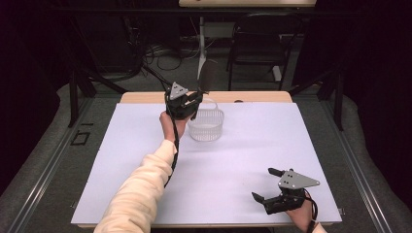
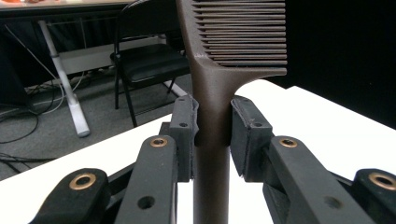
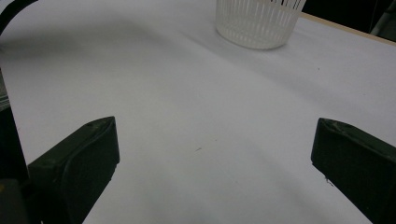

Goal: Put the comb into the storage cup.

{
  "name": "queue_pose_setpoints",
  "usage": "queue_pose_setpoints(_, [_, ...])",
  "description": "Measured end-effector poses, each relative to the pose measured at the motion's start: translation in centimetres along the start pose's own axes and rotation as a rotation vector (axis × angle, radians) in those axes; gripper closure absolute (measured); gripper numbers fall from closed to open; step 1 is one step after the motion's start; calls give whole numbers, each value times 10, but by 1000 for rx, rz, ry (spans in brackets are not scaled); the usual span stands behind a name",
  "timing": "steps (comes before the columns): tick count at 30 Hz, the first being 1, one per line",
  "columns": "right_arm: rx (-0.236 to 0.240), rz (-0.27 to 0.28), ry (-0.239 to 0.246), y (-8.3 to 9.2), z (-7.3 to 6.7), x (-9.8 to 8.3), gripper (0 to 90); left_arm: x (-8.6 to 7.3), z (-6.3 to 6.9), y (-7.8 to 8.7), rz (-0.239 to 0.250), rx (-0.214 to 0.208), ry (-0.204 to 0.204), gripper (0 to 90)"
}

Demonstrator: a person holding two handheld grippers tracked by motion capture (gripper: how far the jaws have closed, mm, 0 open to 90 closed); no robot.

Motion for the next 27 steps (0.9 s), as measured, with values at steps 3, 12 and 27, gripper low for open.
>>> queue_pose_setpoints(3, [0,0,0,0,0,0,7,-1,0,-1,-3,-3,0,724])
queue_pose_setpoints(12, [0,0,2,0,0,0,7,-2,0,-3,-22,-22,-9,724])
queue_pose_setpoints(27, [1,0,2,0,0,0,7,-7,0,-9,-59,-66,-13,723])
Point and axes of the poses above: each handheld gripper's, and its own axes: y roughly backward along the jaws, x roughly out of its top, z roughly to its right, the point moved 2 cm from there along -y, roughly forward along the jaws, and after that the axes turned 13 degrees about x, right-handed, at the moved point
